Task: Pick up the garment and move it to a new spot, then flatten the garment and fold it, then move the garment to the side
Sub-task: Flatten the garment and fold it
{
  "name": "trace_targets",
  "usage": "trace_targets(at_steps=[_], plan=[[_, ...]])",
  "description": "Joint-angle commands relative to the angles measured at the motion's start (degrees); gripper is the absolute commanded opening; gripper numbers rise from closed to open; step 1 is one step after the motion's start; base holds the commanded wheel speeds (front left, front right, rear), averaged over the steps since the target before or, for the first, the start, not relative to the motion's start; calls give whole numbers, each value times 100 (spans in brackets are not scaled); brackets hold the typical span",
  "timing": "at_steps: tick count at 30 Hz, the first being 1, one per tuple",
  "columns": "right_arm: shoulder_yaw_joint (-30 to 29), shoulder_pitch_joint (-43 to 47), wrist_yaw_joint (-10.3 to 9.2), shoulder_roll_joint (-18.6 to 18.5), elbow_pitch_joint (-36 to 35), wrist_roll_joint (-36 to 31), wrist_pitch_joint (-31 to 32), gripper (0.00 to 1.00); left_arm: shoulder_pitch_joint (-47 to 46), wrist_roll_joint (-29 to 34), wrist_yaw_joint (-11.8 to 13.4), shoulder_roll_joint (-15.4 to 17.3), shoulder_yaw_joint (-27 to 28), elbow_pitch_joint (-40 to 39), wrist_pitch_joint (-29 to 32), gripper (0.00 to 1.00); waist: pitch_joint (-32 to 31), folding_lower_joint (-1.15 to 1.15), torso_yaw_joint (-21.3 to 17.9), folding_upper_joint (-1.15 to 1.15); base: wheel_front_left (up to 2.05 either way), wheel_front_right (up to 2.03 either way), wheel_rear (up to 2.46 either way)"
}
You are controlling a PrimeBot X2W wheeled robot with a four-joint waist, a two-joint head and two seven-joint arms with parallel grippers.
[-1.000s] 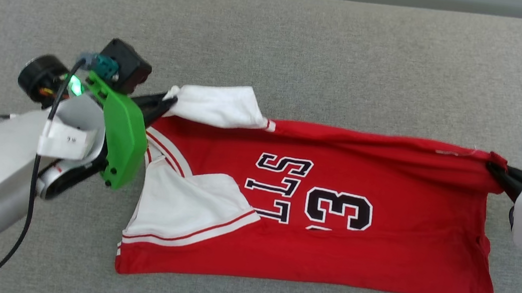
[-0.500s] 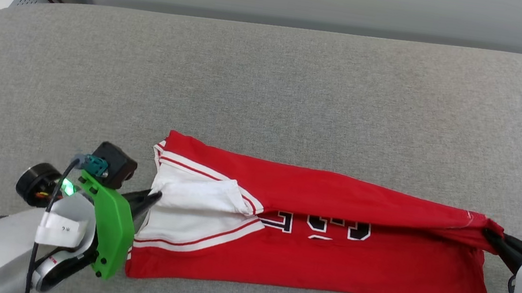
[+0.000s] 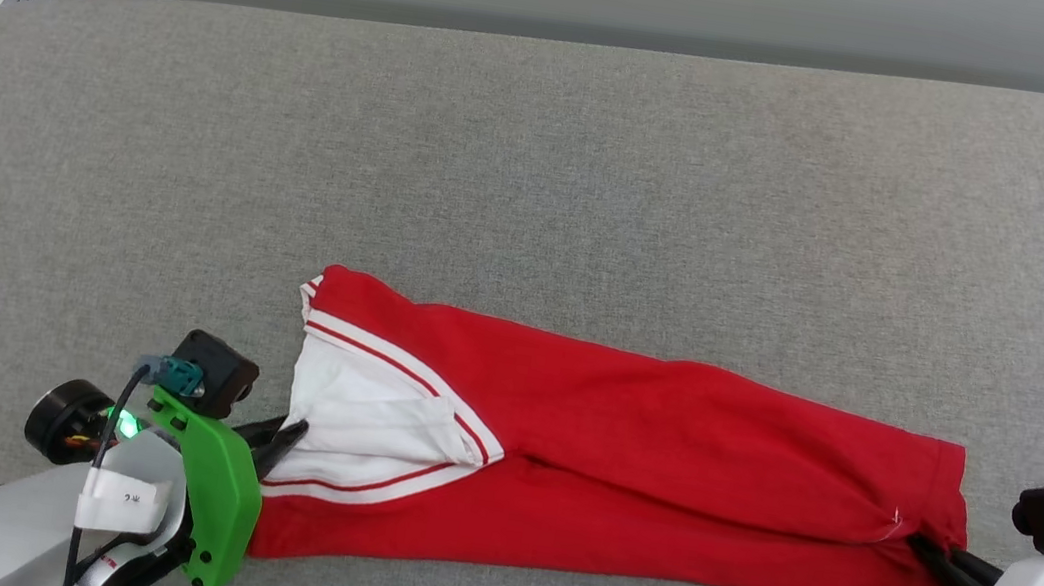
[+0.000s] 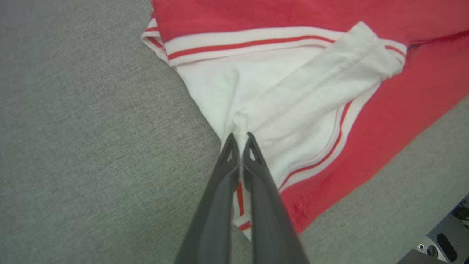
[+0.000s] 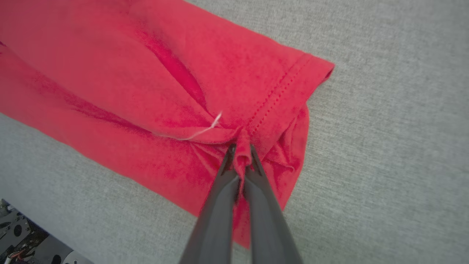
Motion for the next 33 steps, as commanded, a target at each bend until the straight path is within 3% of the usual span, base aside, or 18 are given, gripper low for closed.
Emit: trace_targets(at_steps=[1,7,12,15,20,28,33], plan=[[-69,58,-4,31,-13,-49,-95,100,122,65,71,-43,55,37,-139,100,-64,0,-17,0,0,0,0],[-384,309,-4,-124,-586,147,-66,100,391,163,541,-95,332,2,-1042,100,-334,0,-96,0,0,0,0],[-1008,608,-4,-345,-1285,460,18,100,606,362,1171,-72,768,-142,-1519,100,-442,0,-104,0,0,0,0],[-1418,735,-4,-451,-1511,528,122,100,770,584,1547,-113,1210,-298,-1576,100,-463,0,-79,0,0,0,0],[-2023,881,-4,-425,-1501,719,585,100,1327,1506,2082,-332,2368,-709,-1583,100,-409,0,2,0,0,0,0],[-2313,793,-4,-186,-819,1008,1573,100,2291,2818,2389,-953,3863,-1045,-1584,100,-232,0,201,0,0,0,0],[-2216,555,-4,44,-394,1020,1786,100,2662,3514,2274,-1485,4531,-1131,-1584,100,-95,0,364,0,0,0,0]])
